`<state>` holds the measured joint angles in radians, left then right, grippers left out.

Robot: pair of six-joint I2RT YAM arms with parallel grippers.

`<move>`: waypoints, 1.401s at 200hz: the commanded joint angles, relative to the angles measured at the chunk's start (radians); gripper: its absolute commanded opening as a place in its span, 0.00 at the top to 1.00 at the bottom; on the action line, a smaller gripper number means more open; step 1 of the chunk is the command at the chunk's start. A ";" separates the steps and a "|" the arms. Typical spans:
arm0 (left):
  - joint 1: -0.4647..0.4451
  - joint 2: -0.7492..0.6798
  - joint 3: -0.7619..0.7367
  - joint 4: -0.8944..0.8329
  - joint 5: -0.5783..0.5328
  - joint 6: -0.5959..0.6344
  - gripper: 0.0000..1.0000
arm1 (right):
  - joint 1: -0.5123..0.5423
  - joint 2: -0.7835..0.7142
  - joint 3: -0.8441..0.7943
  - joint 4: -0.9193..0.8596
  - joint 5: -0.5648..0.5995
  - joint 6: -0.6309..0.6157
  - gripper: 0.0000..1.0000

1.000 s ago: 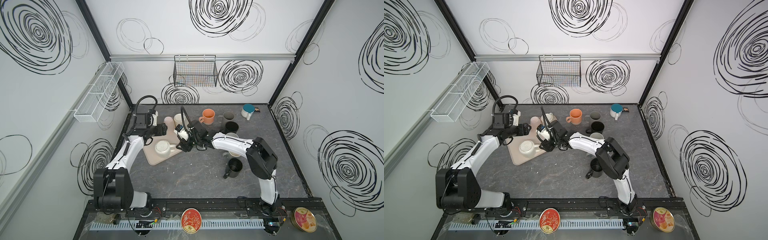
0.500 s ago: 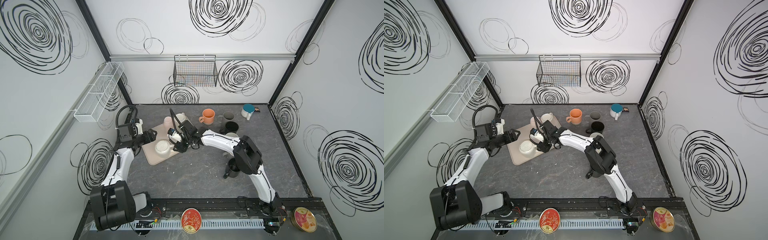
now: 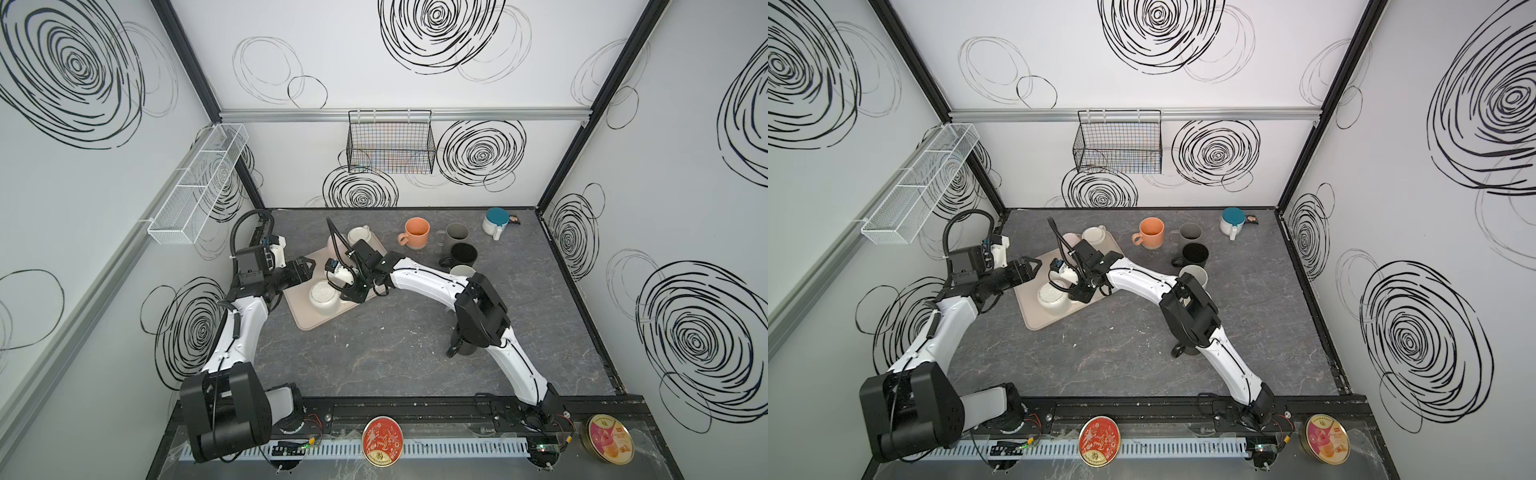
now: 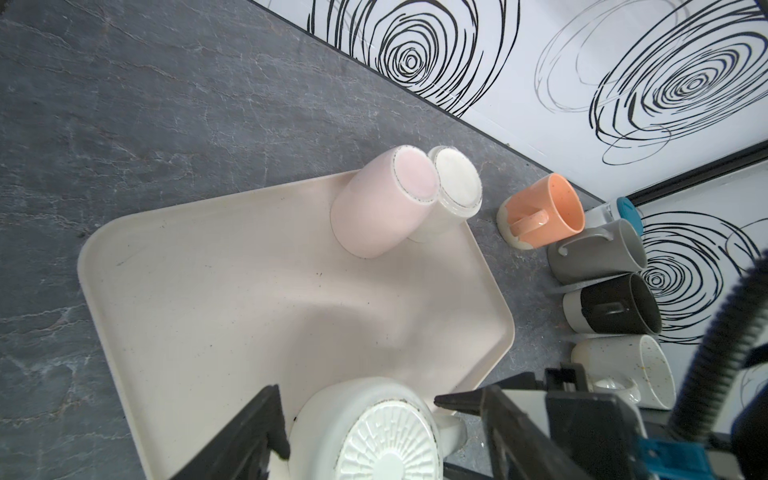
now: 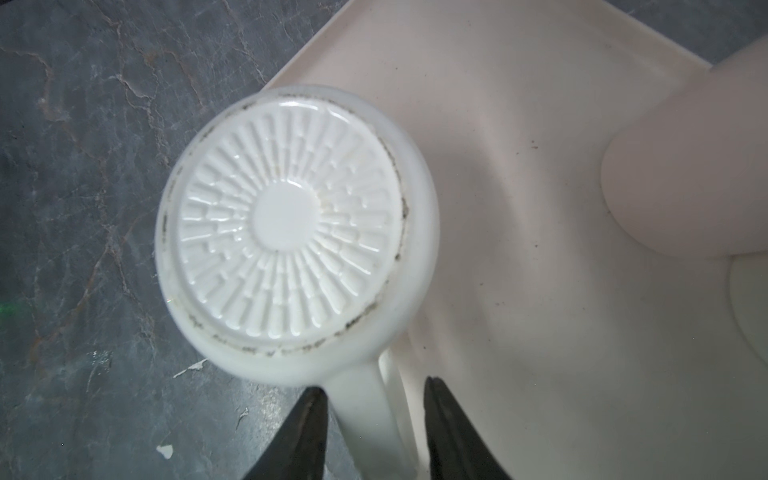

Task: Turn the mug right side up
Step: 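Grasp the upside-down white mug's handle with the right gripper while the left gripper waits, then lift the white mug with the right gripper and grasp its rim with the left gripper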

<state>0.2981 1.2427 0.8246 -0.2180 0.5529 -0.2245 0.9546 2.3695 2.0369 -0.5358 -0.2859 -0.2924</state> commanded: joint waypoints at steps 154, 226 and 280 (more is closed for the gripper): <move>0.022 -0.124 -0.049 0.171 0.100 -0.146 0.21 | -0.036 -0.370 -0.487 0.562 0.023 0.142 1.00; -0.003 -0.282 -0.244 0.582 0.153 -0.413 0.20 | -0.173 -0.544 -0.764 1.077 -0.163 0.507 1.00; -0.181 -0.340 -0.372 0.877 0.090 -0.469 0.17 | -0.197 -0.628 -0.783 1.237 -0.227 0.620 1.00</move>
<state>0.1944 0.9165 0.4965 0.4011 0.6689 -0.6331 0.7475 1.8423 1.2430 0.4480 -0.4240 0.2504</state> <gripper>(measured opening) 0.822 0.163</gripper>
